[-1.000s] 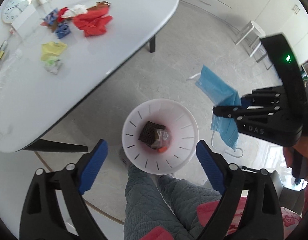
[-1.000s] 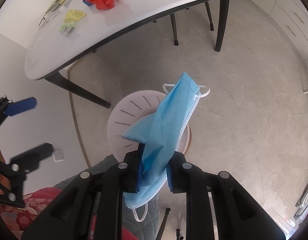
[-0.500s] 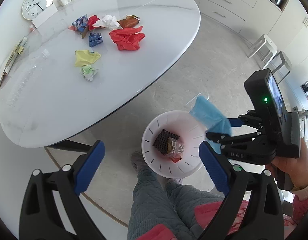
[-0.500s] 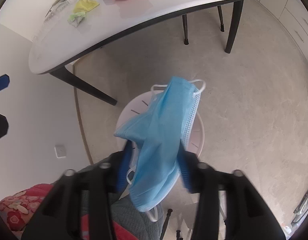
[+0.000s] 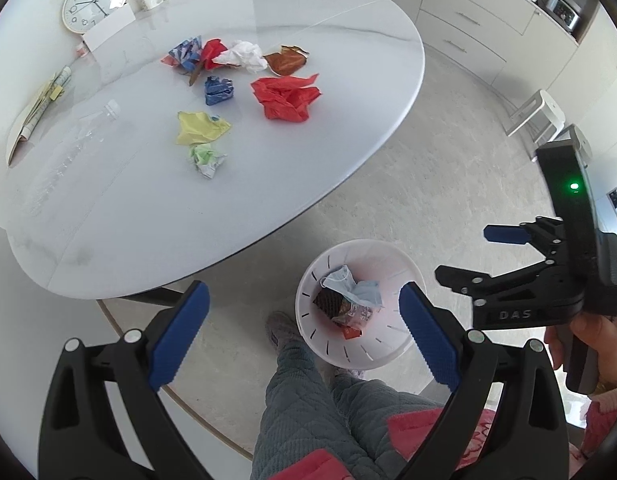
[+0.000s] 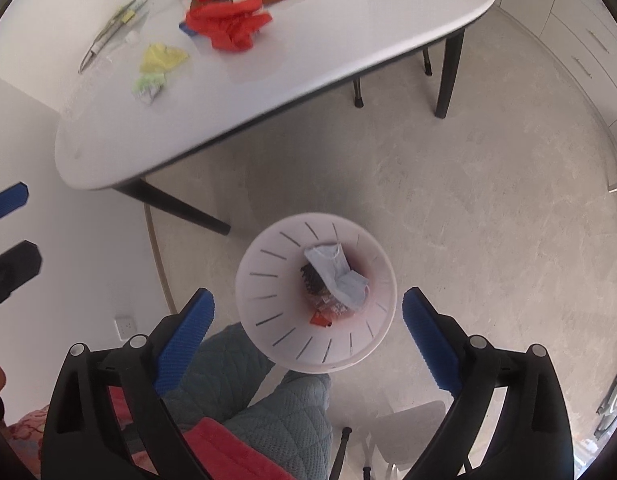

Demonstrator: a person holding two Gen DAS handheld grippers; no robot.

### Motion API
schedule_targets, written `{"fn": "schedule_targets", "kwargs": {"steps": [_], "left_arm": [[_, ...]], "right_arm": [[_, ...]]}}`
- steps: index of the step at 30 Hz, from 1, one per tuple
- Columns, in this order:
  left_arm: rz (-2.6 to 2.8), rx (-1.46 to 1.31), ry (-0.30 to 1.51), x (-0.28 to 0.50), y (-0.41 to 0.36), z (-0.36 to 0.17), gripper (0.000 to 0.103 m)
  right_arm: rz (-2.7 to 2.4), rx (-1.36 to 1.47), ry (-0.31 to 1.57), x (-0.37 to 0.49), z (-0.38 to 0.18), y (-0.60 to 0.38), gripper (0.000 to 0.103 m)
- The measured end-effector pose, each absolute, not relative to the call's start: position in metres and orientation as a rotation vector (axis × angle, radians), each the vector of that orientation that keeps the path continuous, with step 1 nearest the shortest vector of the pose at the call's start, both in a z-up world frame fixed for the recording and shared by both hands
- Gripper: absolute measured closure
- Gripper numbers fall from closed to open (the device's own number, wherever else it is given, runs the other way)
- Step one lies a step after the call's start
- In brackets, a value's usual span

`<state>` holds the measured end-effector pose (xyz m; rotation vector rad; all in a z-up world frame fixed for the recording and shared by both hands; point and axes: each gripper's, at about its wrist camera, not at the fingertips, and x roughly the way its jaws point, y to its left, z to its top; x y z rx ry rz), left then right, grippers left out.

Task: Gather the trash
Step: 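Move both tools back over the table toward the crumpled papers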

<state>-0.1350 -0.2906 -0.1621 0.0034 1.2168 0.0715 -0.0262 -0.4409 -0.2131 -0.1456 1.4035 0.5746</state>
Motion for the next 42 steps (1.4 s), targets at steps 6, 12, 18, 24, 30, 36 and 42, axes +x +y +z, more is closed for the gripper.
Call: {"fn": "schedule_targets", "kwargs": {"steps": [6,12,18,24,30,36,42], "left_arm": [[0.094,-0.027,1.198,-0.126,-0.278,-0.153,0.011],[0.104,-0.045,1.178,-0.118,-0.27,-0.147,0.011],[0.088,-0.055,1.16,-0.104,-0.252,-0.147,0.011],[0.053,-0.085,1.134,-0.08,-0.218,-0.15,0.011],[0.023,-0.112,1.133,-0.047,-0.173,-0.164,0.011],[-0.036,-0.129,1.185,-0.004,-0.143,-0.189,0.018],[-0.09,-0.122,1.245,0.025,-0.138,-0.214,0.026]], "right_arm": [[0.574,-0.146,1.349,-0.016,-0.189,-0.437,0.007],[0.555,-0.156,1.316,-0.004,-0.175,-0.433,0.003],[0.526,-0.141,1.281,0.01,-0.16,-0.426,0.003],[0.505,-0.125,1.235,0.03,-0.145,-0.407,0.003],[0.485,-0.13,1.235,0.054,-0.146,-0.373,0.003],[0.453,-0.146,1.257,0.076,-0.158,-0.341,0.003],[0.412,-0.145,1.285,0.088,-0.171,-0.325,0.003]]}}
